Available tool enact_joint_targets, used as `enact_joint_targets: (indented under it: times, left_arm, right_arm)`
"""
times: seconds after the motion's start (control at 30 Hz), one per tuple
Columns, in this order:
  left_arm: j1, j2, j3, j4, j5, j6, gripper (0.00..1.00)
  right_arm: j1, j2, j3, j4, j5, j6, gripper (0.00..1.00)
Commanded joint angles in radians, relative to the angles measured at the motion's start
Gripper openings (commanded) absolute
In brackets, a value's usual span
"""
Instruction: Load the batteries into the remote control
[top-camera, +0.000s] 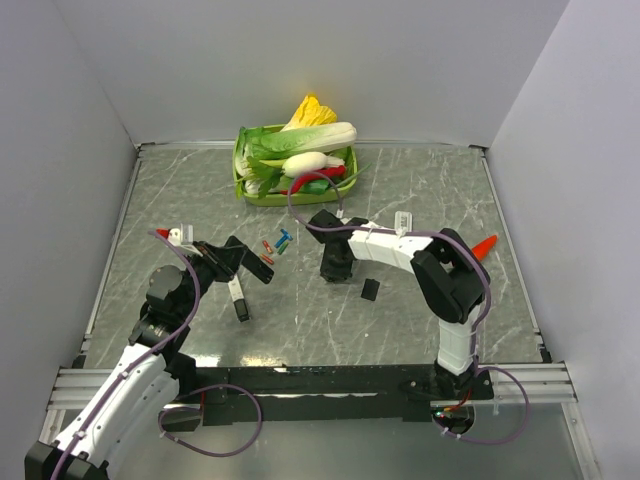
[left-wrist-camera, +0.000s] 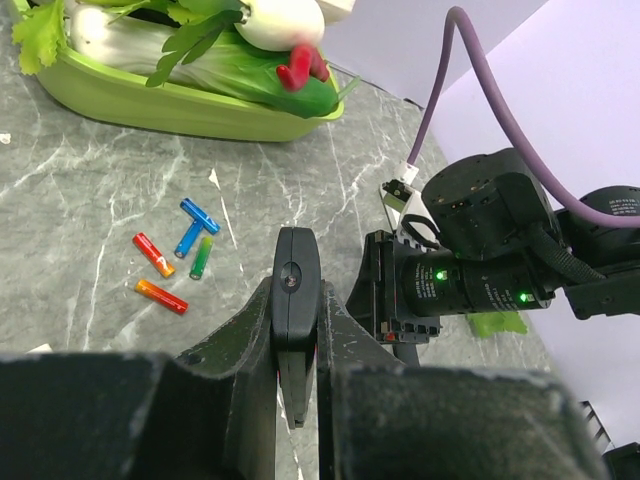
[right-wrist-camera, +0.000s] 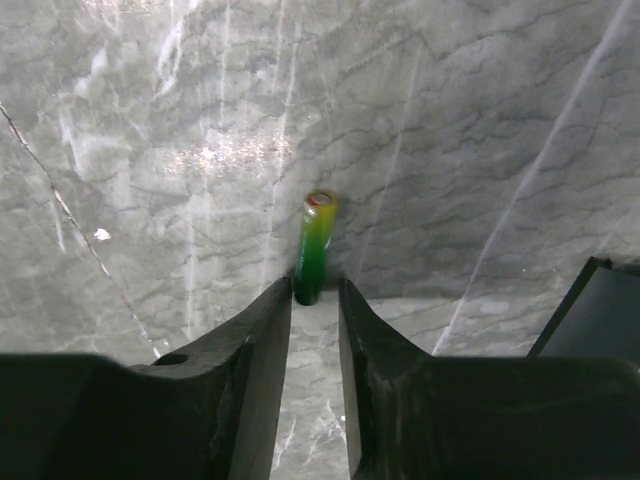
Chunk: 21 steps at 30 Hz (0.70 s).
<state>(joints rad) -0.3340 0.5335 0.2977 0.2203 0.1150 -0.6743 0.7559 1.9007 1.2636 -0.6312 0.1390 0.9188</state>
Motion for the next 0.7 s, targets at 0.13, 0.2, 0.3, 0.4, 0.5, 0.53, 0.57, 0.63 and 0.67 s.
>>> enact_joint_targets:
  times: [0.13, 0.2, 0.3, 0.4, 0.5, 0.53, 0.57, 0.63, 0.67]
  left_arm:
    - [-0.007, -0.009, -0.005, 0.060, 0.009, -0.014, 0.01]
    - [-0.011, -0.001, -0.012, 0.080, 0.020, -0.022, 0.01]
    - [-0.019, 0.017, -0.020, 0.111, 0.057, -0.031, 0.01]
    - [-0.028, 0.045, -0.035, 0.157, 0.106, -0.070, 0.01]
    - [-0.036, 0.081, -0.072, 0.264, 0.158, -0.154, 0.01]
    - [-0.037, 0.094, -0.077, 0.304, 0.170, -0.174, 0.01]
    - [-0.039, 0.105, -0.081, 0.316, 0.185, -0.207, 0.01]
    - [-0.040, 0.132, -0.092, 0.350, 0.201, -0.238, 0.01]
    - [-0.043, 0.137, -0.097, 0.385, 0.203, -0.276, 0.01]
  right_arm:
    - [0.014, -0.035, -0.062, -0.019, 0.080, -0.037, 0.17]
    - [0.017, -0.075, -0.085, 0.002, 0.088, -0.060, 0.12]
    - [0.020, -0.148, -0.130, 0.048, 0.088, -0.147, 0.00]
    - [0.034, -0.253, -0.161, 0.085, 0.063, -0.283, 0.00]
    - [0.056, -0.366, -0.167, 0.082, 0.021, -0.434, 0.00]
    - [0.063, -0.391, -0.155, 0.076, 0.004, -0.518, 0.00]
    - [0.069, -0.417, -0.148, 0.062, -0.047, -0.564, 0.00]
    - [0.105, -0.480, -0.121, 0.044, -0.084, -0.670, 0.00]
    - [0.112, -0.497, -0.110, 0.036, -0.134, -0.699, 0.00]
